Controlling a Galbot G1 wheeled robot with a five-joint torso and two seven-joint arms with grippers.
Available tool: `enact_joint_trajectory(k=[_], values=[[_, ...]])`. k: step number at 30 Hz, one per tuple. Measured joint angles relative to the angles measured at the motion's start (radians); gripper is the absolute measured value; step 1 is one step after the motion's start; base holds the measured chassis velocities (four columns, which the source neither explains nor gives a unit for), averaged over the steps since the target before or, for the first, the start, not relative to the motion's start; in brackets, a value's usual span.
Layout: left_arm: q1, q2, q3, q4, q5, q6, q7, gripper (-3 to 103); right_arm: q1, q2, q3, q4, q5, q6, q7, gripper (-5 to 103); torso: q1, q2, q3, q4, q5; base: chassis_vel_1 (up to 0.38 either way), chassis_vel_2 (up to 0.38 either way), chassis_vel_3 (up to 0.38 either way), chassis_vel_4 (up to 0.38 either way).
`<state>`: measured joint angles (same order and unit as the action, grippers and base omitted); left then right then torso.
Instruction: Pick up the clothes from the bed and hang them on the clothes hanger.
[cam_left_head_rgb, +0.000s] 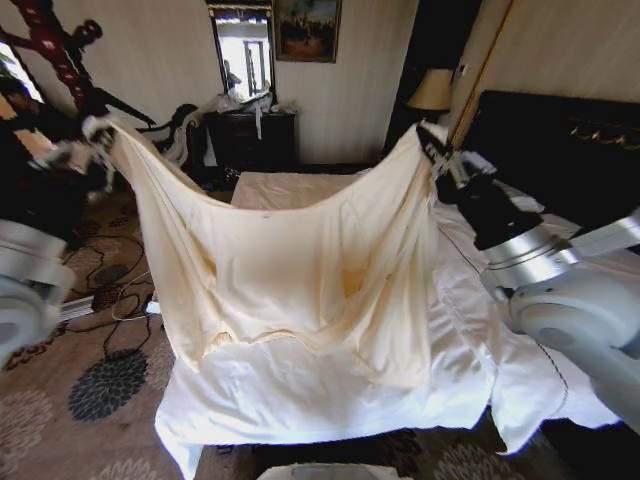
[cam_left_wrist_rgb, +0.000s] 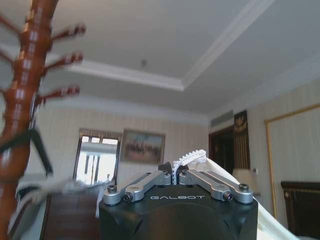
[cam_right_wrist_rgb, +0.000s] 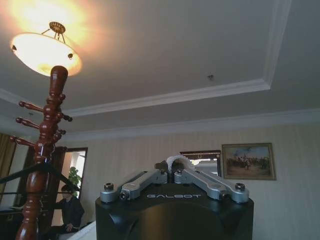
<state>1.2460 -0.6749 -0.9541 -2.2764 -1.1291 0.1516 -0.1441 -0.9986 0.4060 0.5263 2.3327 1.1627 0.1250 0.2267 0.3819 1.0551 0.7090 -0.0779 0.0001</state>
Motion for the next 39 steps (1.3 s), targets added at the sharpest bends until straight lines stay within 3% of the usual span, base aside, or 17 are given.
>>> enact_joint_trajectory(k=[6, 9, 10, 13, 15, 16, 18, 21, 27, 29, 30, 32, 33, 34, 36, 38, 39], values=[[0.044, -0.032, 0.069, -0.013, -0.047, 0.082, -0.089, 0, -0.005, -0.002, 0.0, 0.001, 0.0, 0.0, -0.003, 1, 0.0, 0.0, 0.0, 0.0, -0.0001, 0.0, 0.0, 0.0, 0.0], [0.067, -0.029, 0.059, -0.047, -0.135, 0.177, -0.151, 16, 0.002, -0.002, 0.0, 0.005, 0.009, 0.001, -0.005, 1, 0.0, 0.0, 0.0, 0.0001, -0.0001, 0.0, 0.0, 0.0, 0.0], [0.067, -0.029, 0.059, -0.047, -0.135, 0.177, -0.151, 16, 0.002, -0.002, 0.0, 0.005, 0.009, 0.001, -0.005, 1, 0.0, 0.0, 0.0, 0.0001, -0.0001, 0.0, 0.0, 0.0, 0.0], [0.094, -0.018, 0.024, -0.082, -0.232, 0.414, -0.271, 26, -0.008, -0.004, 0.0, 0.01, 0.01, 0.008, -0.013, 1, 0.0, 0.0, 0.0, 0.0, 0.0001, 0.0, 0.0, 0.0, 0.0], [0.108, -0.015, 0.009, -0.094, -0.26, 0.521, -0.325, 38, -0.024, -0.006, 0.0, 0.02, 0.008, 0.012, -0.017, 1, 0.0, 0.0, 0.0, 0.0001, -0.0002, 0.0, 0.0, 0.0, 0.0], [0.108, -0.015, 0.009, -0.094, -0.26, 0.521, -0.325, 38, -0.024, -0.006, 0.0, 0.02, 0.008, 0.012, -0.017, 1, 0.0, 0.0, 0.0, 0.0001, -0.0002, 0.0, 0.0, 0.0, 0.0], [0.117, -0.016, -0.005, -0.107, -0.317, 0.584, -0.39, 49, -0.042, -0.005, 0.004, 0.031, 0.0, 0.015, -0.023, 1, 0.0, 0.0, 0.0, 0.0, -0.0002, 0.0, 0.0, 0.0, 0.0], [0.123, -0.018, -0.018, -0.117, -0.382, 0.597, -0.439, 55, -0.059, -0.004, 0.01, 0.042, -0.007, 0.016, -0.026, 1, 0.0, 0.0, 0.0, 0.0, -0.0001, 0.0, 0.0, 0.0, 0.0], [0.139, -0.016, -0.036, -0.12, -0.521, 0.597, -0.528, 76, -0.084, -0.005, 0.02, 0.057, -0.021, 0.02, -0.03, 1, 0.0, 0.0, 0.0, 0.0, -0.0002, 0.0, 0.0, 0.0, 0.0], [0.135, -0.018, -0.041, -0.123, -0.659, 0.596, -0.6, 88, -0.091, -0.005, 0.02, 0.057, -0.027, 0.021, -0.031, 1, 0.0, 0.0, 0.0, 0.0001, -0.0001, 0.0, 0.0, 0.0, 0.0], [0.135, -0.018, -0.041, -0.123, -0.659, 0.596, -0.6, 88, -0.091, -0.005, 0.02, 0.057, -0.027, 0.021, -0.031, 1, 0.0, 0.0, 0.0, 0.0001, -0.0001, 0.0, 0.0, 0.0, 0.0], [0.124, -0.027, -0.045, -0.114, -0.826, 0.593, -0.651, 97, -0.098, -0.004, 0.02, 0.057, -0.034, 0.023, -0.032, 1, 0.0, 0.0, 0.0, 0.0, -0.0001, 0.0, 0.0, 0.0, 0.0], [0.115, -0.035, -0.051, -0.107, -0.92, 0.592, -0.682, 99, -0.1, -0.002, 0.02, 0.057, -0.035, 0.023, -0.032, 1, 0.0, 0.0, 0.0, 0.0, -0.0001, 0.0, 0.0, 0.0, 0.0], [0.115, -0.035, -0.051, -0.107, -0.92, 0.592, -0.682, 99, -0.1, -0.002, 0.02, 0.057, -0.035, 0.023, -0.032, 1, 0.0, 0.0, 0.0, 0.0, -0.0001, 0.0, 0.0, 0.0, 0.0], [0.111, -0.05, -0.045, -0.105, -1.09, 0.589, -0.754, 100, -0.103, 0.0, 0.021, 0.054, -0.041, 0.024, -0.033, 1, 0.0, 0.0, 0.0, 0.0, 0.0, 0.0, 0.0, 0.0, 0.0], [0.126, -0.057, -0.018, -0.106, -1.087, 0.589, -0.762, 100, -0.104, 0.002, 0.02, 0.051, -0.046, 0.024, -0.035, 1, 0.0, 0.0, 0.0, -0.0001, 0.0, 0.0, 0.0, 0.0, 0.0], [0.14, -0.064, 0.01, -0.106, -1.023, 0.588, -0.746, 100, -0.104, 0.003, 0.017, 0.047, -0.052, 0.024, -0.037, 1, 0.0, 0.0, 0.0, -0.0001, 0.0, 0.0, 0.0, 0.0, 0.0]])
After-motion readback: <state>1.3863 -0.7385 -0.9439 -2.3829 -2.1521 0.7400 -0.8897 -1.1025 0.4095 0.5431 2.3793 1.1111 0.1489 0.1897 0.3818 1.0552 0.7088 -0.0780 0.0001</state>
